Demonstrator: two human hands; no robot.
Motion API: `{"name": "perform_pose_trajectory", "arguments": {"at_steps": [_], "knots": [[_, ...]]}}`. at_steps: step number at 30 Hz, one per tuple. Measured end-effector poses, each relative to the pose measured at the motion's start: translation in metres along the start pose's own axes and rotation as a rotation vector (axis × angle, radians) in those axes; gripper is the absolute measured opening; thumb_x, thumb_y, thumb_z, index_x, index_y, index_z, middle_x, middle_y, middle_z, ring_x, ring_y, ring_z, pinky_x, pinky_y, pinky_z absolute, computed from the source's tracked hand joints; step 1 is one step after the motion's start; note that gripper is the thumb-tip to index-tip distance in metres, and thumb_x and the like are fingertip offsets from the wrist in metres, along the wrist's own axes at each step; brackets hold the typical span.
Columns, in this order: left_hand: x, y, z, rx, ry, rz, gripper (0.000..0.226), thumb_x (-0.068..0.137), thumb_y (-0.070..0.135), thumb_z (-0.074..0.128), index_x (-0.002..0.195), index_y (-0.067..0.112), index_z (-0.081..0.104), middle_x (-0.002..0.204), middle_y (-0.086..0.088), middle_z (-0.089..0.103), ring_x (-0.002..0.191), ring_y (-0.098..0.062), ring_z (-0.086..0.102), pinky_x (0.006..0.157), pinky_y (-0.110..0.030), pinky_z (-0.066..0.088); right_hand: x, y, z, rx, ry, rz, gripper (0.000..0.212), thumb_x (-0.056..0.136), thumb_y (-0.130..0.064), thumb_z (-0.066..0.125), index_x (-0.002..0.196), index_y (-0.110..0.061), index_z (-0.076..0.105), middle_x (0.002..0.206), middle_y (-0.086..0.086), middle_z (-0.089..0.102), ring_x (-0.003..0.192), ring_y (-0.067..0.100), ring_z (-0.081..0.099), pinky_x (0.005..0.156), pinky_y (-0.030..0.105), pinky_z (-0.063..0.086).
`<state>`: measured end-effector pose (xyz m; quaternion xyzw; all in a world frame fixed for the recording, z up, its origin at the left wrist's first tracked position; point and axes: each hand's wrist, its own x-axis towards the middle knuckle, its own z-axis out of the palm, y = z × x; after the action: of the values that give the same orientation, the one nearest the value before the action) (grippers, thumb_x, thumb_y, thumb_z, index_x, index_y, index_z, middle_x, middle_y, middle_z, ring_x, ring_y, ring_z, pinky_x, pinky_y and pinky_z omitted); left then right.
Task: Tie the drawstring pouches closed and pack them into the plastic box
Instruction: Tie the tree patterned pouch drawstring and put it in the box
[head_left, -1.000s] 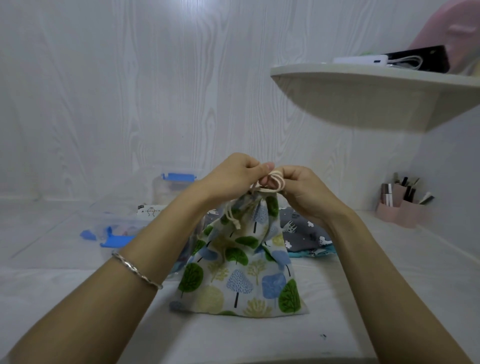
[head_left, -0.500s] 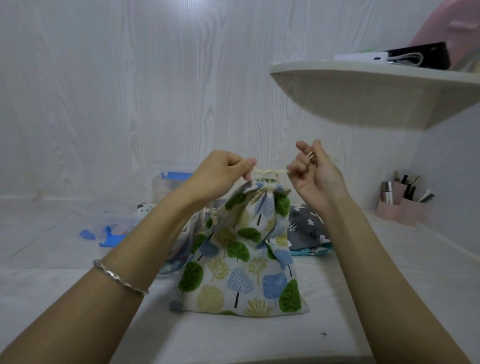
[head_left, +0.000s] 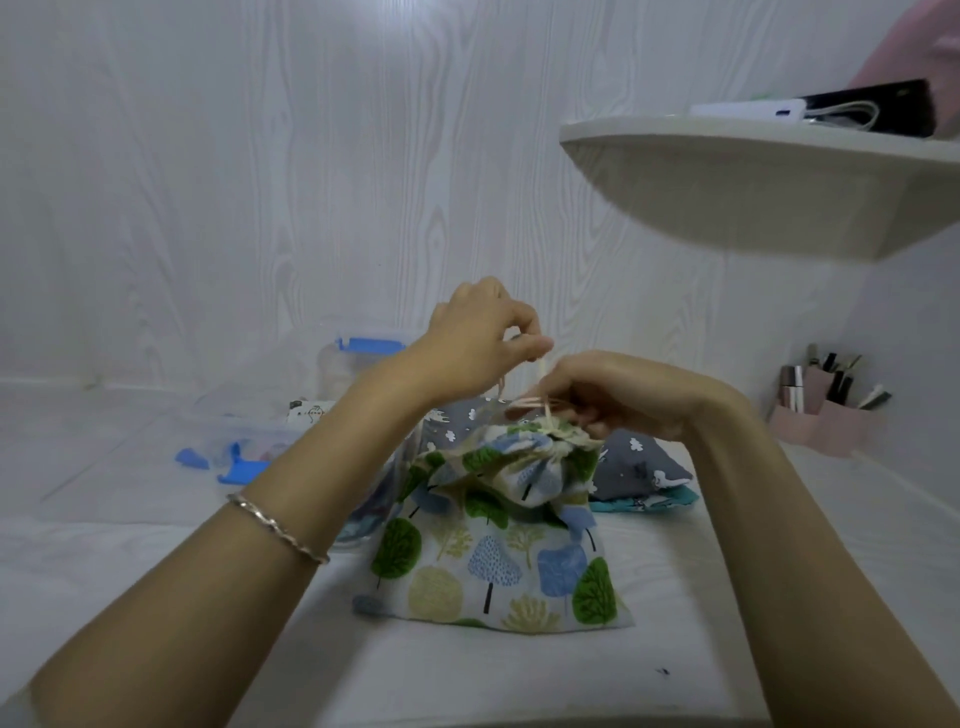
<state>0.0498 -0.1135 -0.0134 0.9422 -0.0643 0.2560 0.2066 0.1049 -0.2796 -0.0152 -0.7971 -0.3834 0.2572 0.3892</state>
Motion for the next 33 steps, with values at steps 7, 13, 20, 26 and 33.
{"name": "perform_pose_trajectory", "arguments": {"at_steps": [7,13,20,26,33], "knots": [[-0.011,0.004,0.018,-0.42,0.002,-0.093,0.032,0.09,0.042,0.059,0.115,0.021,0.063,0.083,-0.002,0.072,0.075,-0.012,0.066,0.075,-0.026,0.053,0.001,0.015,0.0,0.028,0.202,-0.075,0.041,0.098,-0.032,0.049,0.06,-0.016,0.048,0.056,-0.004,0.041,0.051,0.01,0.033,0.052,0.021,0.031],[-0.023,-0.008,0.016,-0.672,-0.134,-0.183,0.027,0.08,0.016,0.075,0.107,0.014,0.071,0.089,-0.002,0.076,0.081,-0.006,0.071,0.072,-0.014,0.054,0.004,0.03,-0.002,0.316,0.319,-0.156,0.035,0.095,-0.018,0.058,0.096,0.016,0.066,0.059,0.003,0.048,0.049,0.008,0.034,0.042,0.017,0.027],[-0.023,-0.019,-0.005,-0.328,-0.127,-0.14,0.018,0.087,0.015,0.068,0.104,0.018,0.075,0.075,0.003,0.069,0.056,0.006,0.056,0.056,-0.011,0.048,0.005,0.029,-0.002,0.237,0.568,-0.238,0.033,0.089,-0.017,0.066,0.057,-0.008,0.065,0.088,0.008,0.075,0.088,0.014,0.068,0.078,0.019,0.044],[-0.025,-0.016,-0.015,-0.261,-0.219,-0.143,0.024,0.096,0.026,0.055,0.115,0.026,0.07,0.113,0.011,0.068,0.089,0.004,0.059,0.082,-0.013,0.042,0.005,0.022,0.003,0.192,0.471,-0.257,0.031,0.092,-0.015,0.062,0.063,-0.003,0.062,0.087,0.003,0.076,0.092,0.003,0.069,0.077,0.013,0.049],[-0.023,-0.007,0.009,-0.531,-0.119,-0.107,0.015,0.084,0.026,0.071,0.094,0.016,0.078,0.068,0.0,0.07,0.056,-0.001,0.053,0.056,-0.013,0.041,0.005,0.016,0.009,0.299,0.45,-0.292,0.006,0.088,-0.012,0.066,0.085,-0.006,0.066,0.06,0.005,0.064,0.065,0.015,0.063,0.075,0.02,0.053]]}}
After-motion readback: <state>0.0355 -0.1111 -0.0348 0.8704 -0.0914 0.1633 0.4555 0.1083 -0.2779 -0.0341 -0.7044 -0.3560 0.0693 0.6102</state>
